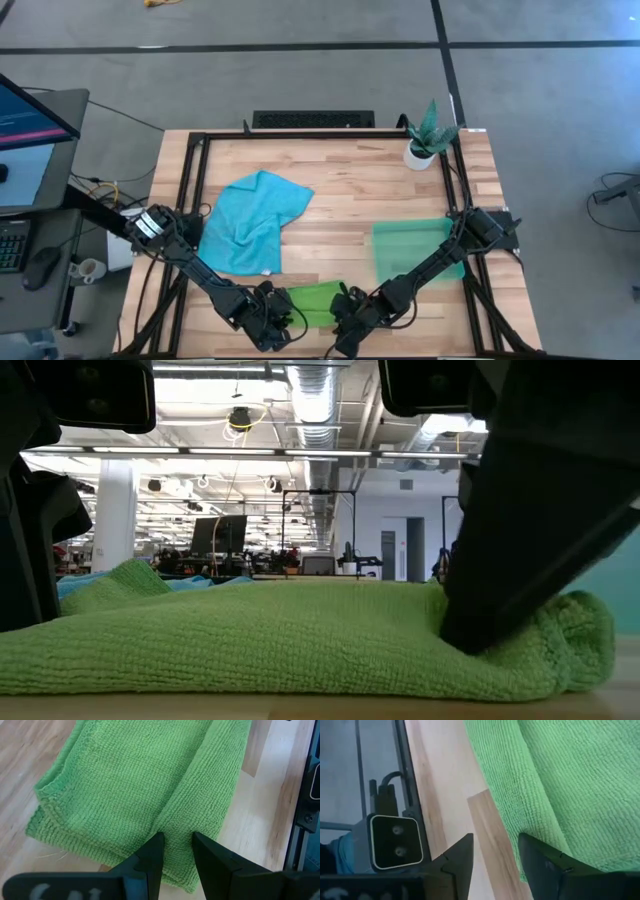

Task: Roll microfiber towels into tight, uniform cylinder then place into a basket
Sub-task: Roll the green towel

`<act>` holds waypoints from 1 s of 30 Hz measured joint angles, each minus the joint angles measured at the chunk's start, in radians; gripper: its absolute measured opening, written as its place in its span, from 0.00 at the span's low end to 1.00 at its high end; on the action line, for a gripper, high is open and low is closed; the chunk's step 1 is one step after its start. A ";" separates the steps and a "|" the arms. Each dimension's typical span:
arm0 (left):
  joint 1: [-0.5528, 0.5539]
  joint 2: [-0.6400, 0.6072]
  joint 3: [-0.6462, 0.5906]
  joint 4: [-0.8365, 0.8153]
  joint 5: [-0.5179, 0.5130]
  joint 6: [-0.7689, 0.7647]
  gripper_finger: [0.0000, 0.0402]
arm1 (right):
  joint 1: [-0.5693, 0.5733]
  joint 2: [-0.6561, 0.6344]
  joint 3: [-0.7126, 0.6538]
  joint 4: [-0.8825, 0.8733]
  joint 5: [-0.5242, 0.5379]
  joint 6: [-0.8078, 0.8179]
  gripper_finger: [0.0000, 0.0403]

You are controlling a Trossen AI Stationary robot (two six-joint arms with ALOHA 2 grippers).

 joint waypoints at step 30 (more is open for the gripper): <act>-0.001 0.000 0.000 -0.003 0.010 0.035 0.26 | -0.034 -0.016 -0.004 -0.134 0.053 0.045 0.45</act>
